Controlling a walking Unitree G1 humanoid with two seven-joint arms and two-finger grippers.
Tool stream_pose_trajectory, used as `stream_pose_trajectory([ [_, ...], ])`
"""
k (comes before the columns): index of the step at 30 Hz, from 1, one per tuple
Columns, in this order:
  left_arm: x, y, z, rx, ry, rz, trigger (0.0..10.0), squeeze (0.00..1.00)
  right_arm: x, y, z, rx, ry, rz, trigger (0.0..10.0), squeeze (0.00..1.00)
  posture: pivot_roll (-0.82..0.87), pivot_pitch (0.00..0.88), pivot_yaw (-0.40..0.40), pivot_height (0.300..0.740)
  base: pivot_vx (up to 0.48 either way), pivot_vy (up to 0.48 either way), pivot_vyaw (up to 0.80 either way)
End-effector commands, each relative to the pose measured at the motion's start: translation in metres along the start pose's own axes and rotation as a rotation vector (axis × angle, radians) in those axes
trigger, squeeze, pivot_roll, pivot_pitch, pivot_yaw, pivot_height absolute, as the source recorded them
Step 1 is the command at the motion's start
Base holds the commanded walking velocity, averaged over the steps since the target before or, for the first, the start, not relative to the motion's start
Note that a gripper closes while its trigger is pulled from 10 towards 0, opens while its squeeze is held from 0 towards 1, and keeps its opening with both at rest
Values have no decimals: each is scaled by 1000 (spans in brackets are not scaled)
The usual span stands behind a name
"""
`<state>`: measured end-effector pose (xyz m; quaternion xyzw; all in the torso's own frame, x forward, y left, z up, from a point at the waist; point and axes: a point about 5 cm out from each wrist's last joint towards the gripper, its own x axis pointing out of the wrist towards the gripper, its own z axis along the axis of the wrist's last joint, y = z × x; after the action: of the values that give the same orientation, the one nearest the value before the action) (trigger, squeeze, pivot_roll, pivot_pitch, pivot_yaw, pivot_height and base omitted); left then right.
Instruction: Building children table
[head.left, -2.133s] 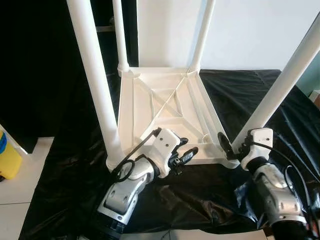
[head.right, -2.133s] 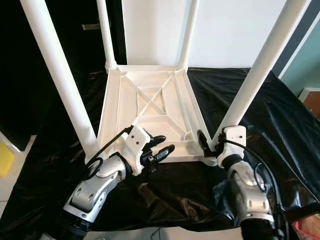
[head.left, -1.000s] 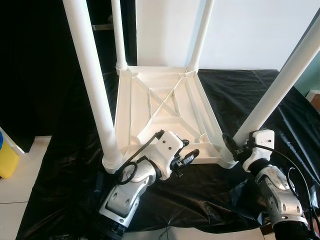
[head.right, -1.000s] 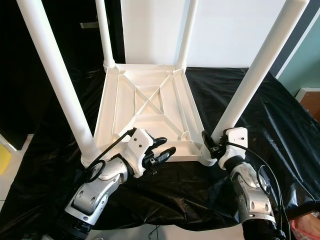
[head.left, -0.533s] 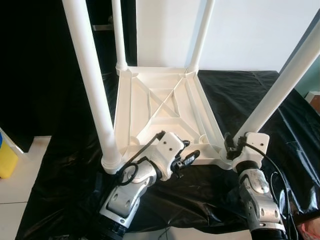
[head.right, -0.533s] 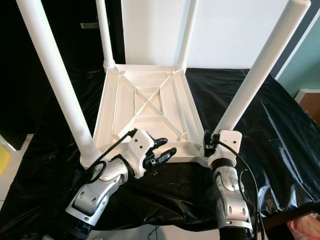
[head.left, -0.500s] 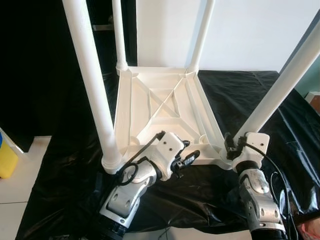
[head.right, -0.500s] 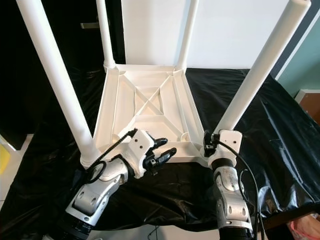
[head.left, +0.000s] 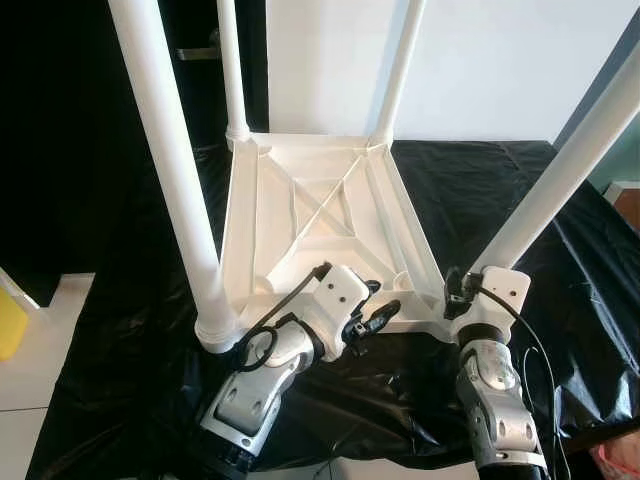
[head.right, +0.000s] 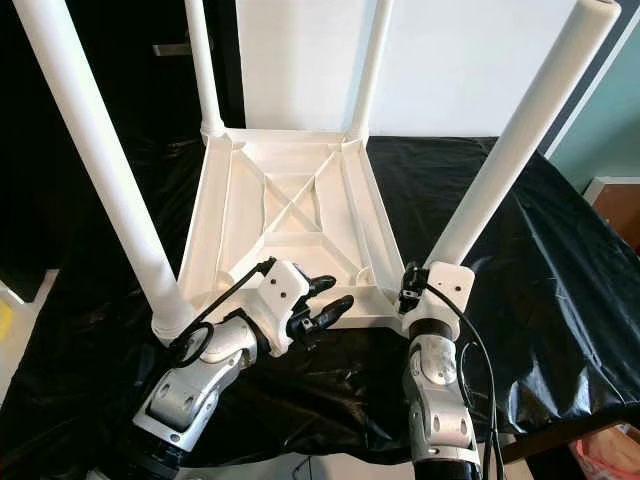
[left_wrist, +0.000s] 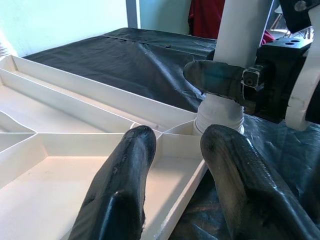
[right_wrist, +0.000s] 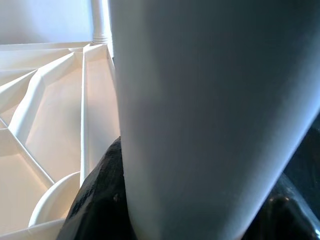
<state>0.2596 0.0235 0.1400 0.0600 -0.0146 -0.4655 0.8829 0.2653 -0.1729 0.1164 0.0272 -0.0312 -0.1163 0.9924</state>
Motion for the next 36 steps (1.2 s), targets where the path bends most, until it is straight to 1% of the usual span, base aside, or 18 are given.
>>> stream_pose_trajectory([
  [1,2,-1,-1,5,2,11,10000,0,-4,8,-6,4,34,51,10000,0,4,0,-78,740,0,0,0],
  [2,2,-1,-2,7,3,11,10000,0,-3,6,-5,-1,26,48,10000,0,4,0,-79,740,0,0,0],
  [3,1,-1,-2,7,3,11,10000,0,-1,3,-4,2,19,44,10000,1000,6,0,-80,740,0,0,0],
  [10,1,-1,-1,8,1,16,10000,0,1,-3,-1,-15,-3,62,10000,1000,8,0,-82,740,0,0,0],
  [14,0,-2,-2,7,3,16,10000,0,0,-8,0,-10,-9,127,10000,1000,7,0,-82,740,0,0,0],
  [15,0,-2,-2,7,4,15,10000,0,-1,-13,0,-11,-6,161,10000,1000,4,0,-81,740,0,0,0],
  [18,0,-3,-2,7,4,15,10000,0,-2,-15,0,-12,-3,185,10000,1000,4,0,-81,740,0,0,0],
  [19,0,-2,-2,7,4,15,10000,0,-2,-20,0,-21,-9,211,10000,1000,2,0,-80,740,0,0,0],
  [20,0,-2,-2,7,5,15,10000,0,-2,-27,1,-38,-10,247,10000,188,-2,0,-75,740,0,0,0],
  [21,0,-2,-2,7,5,15,10000,0,-2,-27,1,-38,-10,247,10000,188,-2,0,-75,740,0,0,0],
  [22,0,-2,-2,6,4,14,10000,0,0,-33,1,-49,-8,276,10000,0,-3,0,-73,740,0,0,0],
  [24,1,-1,-2,6,6,8,10000,0,3,-41,1,-85,0,354,10000,0,-4,0,-67,740,0,0,0],
  [27,1,-1,-2,6,8,2,10000,0,4,-43,0,-103,3,397,10000,0,-4,0,-67,740,0,0,0],
  [30,0,-1,-3,12,18,-10,10000,0,12,-46,-1,-141,30,498,10000,0,-3,0,-58,740,0,0,0],
  [31,0,-1,-3,12,18,-10,10000,0,12,-46,-1,-141,30,498,10000,0,-3,0,-58,740,0,0,0],
  [33,-1,-1,-3,16,22,-15,10000,0,17,-45,-3,-162,57,581,10000,0,-3,0,-53,740,0,0,0],
  [35,-1,-1,-3,16,22,-15,10000,0,17,-45,-3,-162,57,581,10000,0,-3,0,-53,740,0,0,0],
  [36,-1,-1,-3,16,22,-16,10000,0,18,-45,-4,-165,67,607,10000,0,-3,0,-53,740,0,0,0],
])
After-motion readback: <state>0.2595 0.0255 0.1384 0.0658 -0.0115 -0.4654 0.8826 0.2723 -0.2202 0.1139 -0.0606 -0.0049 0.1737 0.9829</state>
